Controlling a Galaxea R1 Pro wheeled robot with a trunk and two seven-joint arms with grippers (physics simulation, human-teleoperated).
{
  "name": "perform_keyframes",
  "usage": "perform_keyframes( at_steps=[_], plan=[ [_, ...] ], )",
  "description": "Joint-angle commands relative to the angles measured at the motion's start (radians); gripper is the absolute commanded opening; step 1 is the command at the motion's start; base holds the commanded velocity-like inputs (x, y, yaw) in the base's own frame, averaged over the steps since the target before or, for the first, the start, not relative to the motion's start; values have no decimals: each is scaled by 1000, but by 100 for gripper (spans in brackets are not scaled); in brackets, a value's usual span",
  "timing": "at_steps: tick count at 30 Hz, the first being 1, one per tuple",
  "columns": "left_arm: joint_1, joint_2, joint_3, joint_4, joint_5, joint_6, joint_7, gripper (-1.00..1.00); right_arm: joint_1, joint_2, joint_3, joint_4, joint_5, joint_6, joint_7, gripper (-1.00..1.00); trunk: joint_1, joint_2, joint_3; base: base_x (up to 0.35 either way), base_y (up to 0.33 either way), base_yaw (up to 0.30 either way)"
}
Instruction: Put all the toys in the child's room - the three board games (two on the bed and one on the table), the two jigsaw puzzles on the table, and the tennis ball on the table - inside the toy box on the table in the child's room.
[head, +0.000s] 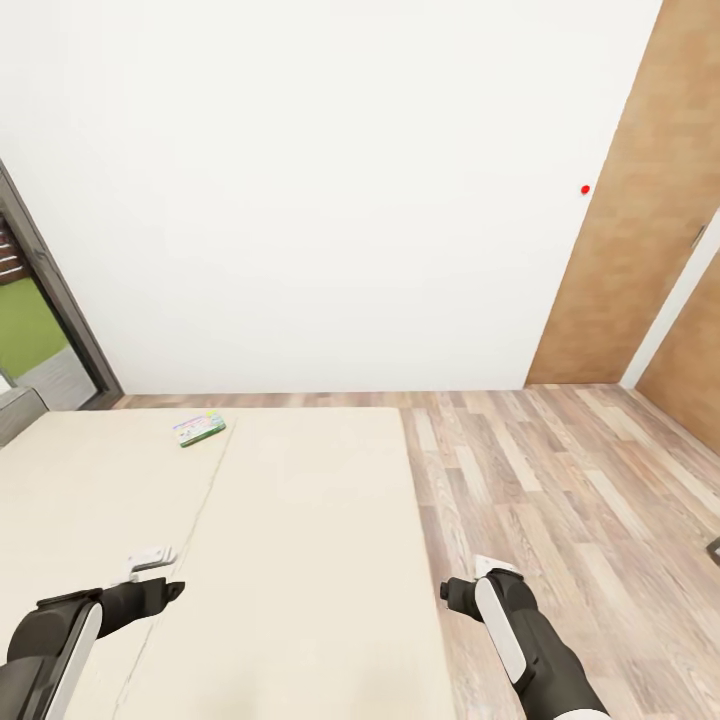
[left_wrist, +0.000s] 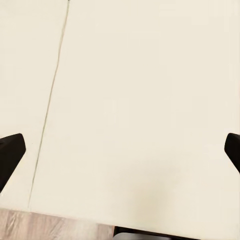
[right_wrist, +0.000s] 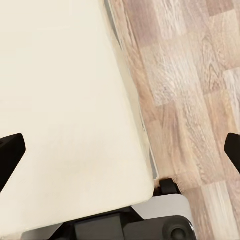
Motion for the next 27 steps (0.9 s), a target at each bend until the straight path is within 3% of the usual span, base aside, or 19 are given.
perform_keyframes(
  at_steps=[1,27],
  plan=[
    [-1,0,1,0,5,5,0,100,-1,1,-2,-1,-11,3,-9,100,1,-2,-2,0,236,0],
    [-1,0,2,2,5,5,0,100,-1,1,-3,-1,-12,1,-9,100,1,-2,-2,0,236,0]
  ],
)
